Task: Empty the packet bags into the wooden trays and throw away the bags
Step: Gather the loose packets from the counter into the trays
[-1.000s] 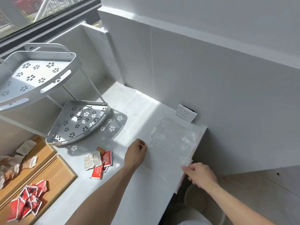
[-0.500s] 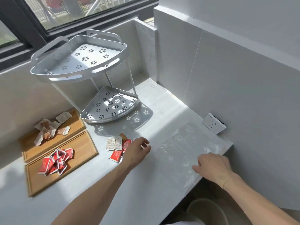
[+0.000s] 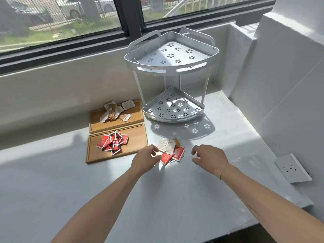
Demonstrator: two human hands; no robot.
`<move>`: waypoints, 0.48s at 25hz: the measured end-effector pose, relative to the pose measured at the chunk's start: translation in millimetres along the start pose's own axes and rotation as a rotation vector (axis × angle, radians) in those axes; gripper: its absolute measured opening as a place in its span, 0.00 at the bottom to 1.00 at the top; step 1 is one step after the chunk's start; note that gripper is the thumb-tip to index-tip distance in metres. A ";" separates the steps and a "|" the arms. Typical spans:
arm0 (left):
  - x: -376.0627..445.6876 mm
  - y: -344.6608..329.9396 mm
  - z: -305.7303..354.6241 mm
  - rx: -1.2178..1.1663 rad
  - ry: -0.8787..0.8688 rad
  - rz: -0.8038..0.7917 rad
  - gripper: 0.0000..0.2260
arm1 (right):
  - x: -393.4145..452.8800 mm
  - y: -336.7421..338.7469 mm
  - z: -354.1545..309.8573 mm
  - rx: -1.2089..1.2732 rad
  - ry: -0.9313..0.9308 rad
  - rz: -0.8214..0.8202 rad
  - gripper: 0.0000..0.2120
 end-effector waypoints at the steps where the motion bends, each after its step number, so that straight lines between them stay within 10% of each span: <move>1: 4.3 2.2 -4.4 0.003 0.018 -0.002 0.13 | 10.7 -0.5 -6.9 -0.005 0.026 -0.004 0.13; 12: 81.7 -10.4 20.1 0.421 -0.176 -0.173 0.24 | 104.5 -23.5 -33.6 -0.006 0.110 -0.187 0.21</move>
Point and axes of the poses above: each hand's wrist, its own x-axis towards the middle knuckle, its own y-axis out of the back of the hand, z = x × y, the point moved 9 cm from there along x, towards the middle knuckle, and after that the axes turned 10 degrees about x, right-handed, at the moved point
